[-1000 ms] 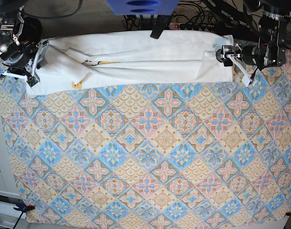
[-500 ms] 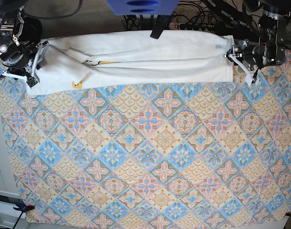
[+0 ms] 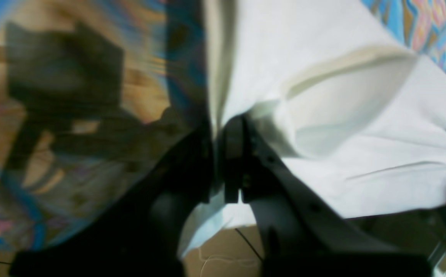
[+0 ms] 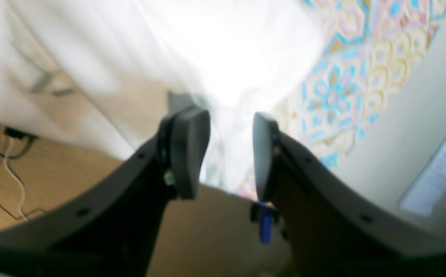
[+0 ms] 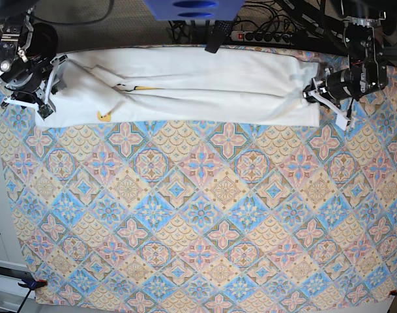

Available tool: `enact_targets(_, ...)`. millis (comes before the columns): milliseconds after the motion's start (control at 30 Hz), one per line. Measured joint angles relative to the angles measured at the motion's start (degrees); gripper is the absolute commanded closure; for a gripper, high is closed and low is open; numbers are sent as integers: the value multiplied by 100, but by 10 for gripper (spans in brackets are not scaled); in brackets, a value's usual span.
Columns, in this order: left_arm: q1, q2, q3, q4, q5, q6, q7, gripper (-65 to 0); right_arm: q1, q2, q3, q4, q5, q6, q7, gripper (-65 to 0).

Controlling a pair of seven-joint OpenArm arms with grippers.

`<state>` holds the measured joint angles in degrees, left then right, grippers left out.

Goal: Fold the T-shirt properly
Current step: 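Pull the hem end outward with the left gripper to straighten the strip, then carry the hem end back along the strip toward the collar end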

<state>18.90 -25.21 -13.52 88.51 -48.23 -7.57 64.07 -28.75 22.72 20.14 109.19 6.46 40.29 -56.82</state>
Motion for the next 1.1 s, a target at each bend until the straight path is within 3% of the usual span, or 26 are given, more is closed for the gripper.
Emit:
enact_targets(100, 15, 37, -223, 0, -26, -22, 44, 0, 2, 31, 2, 0, -33, -4, -48, -217)
enact_targets(367, -2, -481, -1021, 0, 0, -35, 37, 0, 2, 20, -7, 0, -7, -2, -26, -217)
enact_targets(500, -22, -776, -1034, 0, -26, -22, 42, 0, -2, 15, -15, 0, -2, -2, -42, -217)
enact_targets(667, -92, -763, -1021, 15, -46, -22, 46, 0, 0, -11, -17, 0, -7, -4, -42, -217)
enact_targets(833, 164, -151, -970, 837, -26, -33, 107, 0, 0, -131, -4, 0, 33, 0, -26, -217)
enact_targets(1100, 190, 715, -7, 1469, 17, 2, 61, 0, 0, -122, -20, 0, 7, -2, -24, -217)
